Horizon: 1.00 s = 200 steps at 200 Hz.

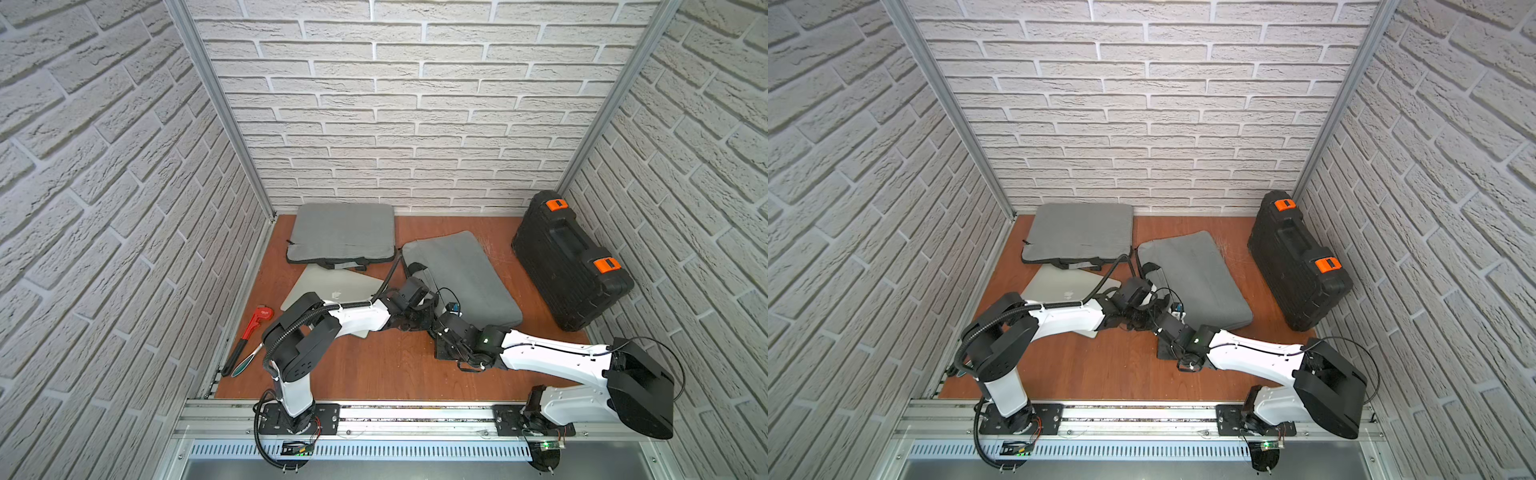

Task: Open the zippered laptop bag and take out the laptop
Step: Adjust the zippered laptop bag at the center of the board.

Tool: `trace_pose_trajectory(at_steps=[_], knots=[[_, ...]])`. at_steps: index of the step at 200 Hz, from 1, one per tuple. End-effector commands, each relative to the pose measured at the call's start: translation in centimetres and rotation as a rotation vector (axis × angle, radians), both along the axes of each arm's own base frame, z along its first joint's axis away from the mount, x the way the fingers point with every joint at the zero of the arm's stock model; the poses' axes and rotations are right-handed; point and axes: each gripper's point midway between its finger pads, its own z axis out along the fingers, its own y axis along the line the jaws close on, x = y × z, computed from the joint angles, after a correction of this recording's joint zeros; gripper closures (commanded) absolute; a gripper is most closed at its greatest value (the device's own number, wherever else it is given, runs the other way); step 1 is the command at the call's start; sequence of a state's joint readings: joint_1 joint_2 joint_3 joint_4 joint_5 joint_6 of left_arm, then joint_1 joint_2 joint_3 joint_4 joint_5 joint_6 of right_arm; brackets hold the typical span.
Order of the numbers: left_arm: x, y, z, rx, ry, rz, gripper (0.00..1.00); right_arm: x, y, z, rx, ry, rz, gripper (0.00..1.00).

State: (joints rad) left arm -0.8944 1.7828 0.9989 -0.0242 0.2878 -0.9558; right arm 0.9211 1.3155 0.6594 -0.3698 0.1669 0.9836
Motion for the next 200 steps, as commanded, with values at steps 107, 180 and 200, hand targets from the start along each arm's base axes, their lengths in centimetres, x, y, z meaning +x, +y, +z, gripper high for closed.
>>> trace_pose_trajectory(at_steps=[107,180,200], knots=[[-0.1,0.1,0.8,-0.07,-0.009,0.014,1.0,-0.9,-2.2,-1.3,-0.055,0.018,-0.029,0.94],[0.3,1.2,1.0,-0.062,-0.02,0.034,1.0,-2.0,-5.1,-1.9,-0.11,0.045,-0.052,0.94],[0.2,1.4,0.9,-0.06,-0.018,0.034,1.0,-2.0,-5.6,-1.9,-0.12,0.049,-0.058,0.94]])
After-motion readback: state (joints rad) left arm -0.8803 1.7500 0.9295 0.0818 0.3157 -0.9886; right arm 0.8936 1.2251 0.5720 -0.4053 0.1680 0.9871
